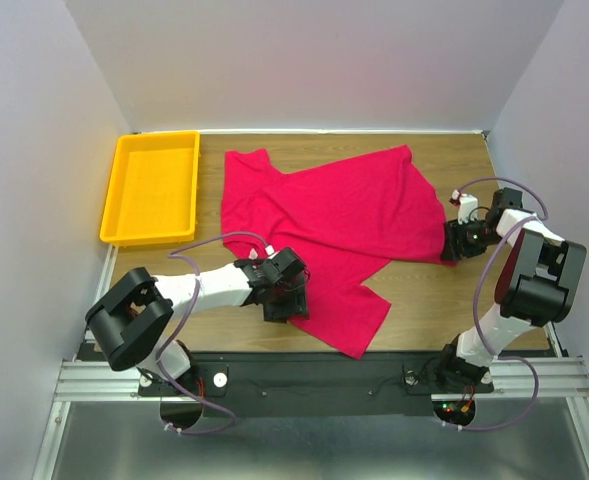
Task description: Fold and stack the t-shirts
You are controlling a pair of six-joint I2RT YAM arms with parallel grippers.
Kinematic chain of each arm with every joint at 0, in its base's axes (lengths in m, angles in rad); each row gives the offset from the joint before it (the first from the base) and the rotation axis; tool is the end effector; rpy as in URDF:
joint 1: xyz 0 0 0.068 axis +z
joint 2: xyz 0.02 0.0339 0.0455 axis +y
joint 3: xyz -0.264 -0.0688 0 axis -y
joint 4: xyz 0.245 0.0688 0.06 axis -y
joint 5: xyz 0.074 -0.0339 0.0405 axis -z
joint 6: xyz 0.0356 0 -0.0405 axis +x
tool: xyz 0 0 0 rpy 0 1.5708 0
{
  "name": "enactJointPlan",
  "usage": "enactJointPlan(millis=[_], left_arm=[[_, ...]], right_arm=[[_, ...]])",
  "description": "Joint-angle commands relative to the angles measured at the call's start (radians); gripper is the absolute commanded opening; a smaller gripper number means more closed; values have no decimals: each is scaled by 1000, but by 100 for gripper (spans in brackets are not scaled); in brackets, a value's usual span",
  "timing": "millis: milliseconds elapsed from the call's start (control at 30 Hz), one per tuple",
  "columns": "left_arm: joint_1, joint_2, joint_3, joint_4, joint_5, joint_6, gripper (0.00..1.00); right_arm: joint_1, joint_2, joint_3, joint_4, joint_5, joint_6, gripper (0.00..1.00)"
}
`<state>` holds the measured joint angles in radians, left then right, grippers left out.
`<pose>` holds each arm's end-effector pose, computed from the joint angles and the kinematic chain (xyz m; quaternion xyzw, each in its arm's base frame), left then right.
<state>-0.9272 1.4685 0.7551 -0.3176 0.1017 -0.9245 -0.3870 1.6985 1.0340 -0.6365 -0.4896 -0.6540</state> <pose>0.1614 -0.2212 0.1673 0.0149 0.9625 -0.2422 0.1209 0.2949 -0.1021 0.1699 -0.1603 0.9485 0.1435 0.2326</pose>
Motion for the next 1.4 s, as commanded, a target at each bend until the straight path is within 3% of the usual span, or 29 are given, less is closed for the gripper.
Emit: enactJointPlan(millis=[0, 33, 67, 100, 333, 567, 700, 733, 867, 1000, 1033, 1067, 1200, 1367], left_arm=[[-4, 42, -22, -6, -94, 29, 49], [-4, 41, -29, 0, -92, 27, 38], [-4, 35, -36, 9, -85, 26, 17], [-4, 27, -52, 12, -80, 26, 2], [-1, -135, -143, -76, -77, -17, 0], [82, -482, -125, -280, -92, -56, 0], [198, -548, -146, -273, -36, 11, 0], [220, -541, -177, -258, -11, 22, 0], [223, -490, -229, -141, 116, 67, 0], [223, -462, -217, -126, 139, 110, 0], [222, -464, -214, -127, 141, 118, 1], [223, -468, -209, -127, 148, 130, 12], [223, -519, -188, -147, 127, 142, 43], [225, -586, -168, -164, 67, 142, 54]], right_arm=[[-7, 9, 24, -23, -24, -25, 42], [-7, 4, 24, -26, -23, -26, 37], [-7, 0, 21, -31, -17, -29, 33], [-9, -8, 18, -32, -4, -36, 29], [-41, -123, -34, -46, 94, -68, 6], [-107, -256, -35, -127, 60, -99, 3], [-108, -261, -12, -150, 11, -76, 13], [-108, -243, -9, -153, 6, -73, 22], [-108, -209, -23, -163, 32, -87, 40], [-110, -238, -49, -166, 57, -107, 54], [-110, -249, -52, -166, 59, -108, 57], [-108, -270, -52, -167, 60, -110, 59], [-108, -315, -42, -172, 51, -114, 66], [-108, -341, -37, -195, -3, -136, 67]])
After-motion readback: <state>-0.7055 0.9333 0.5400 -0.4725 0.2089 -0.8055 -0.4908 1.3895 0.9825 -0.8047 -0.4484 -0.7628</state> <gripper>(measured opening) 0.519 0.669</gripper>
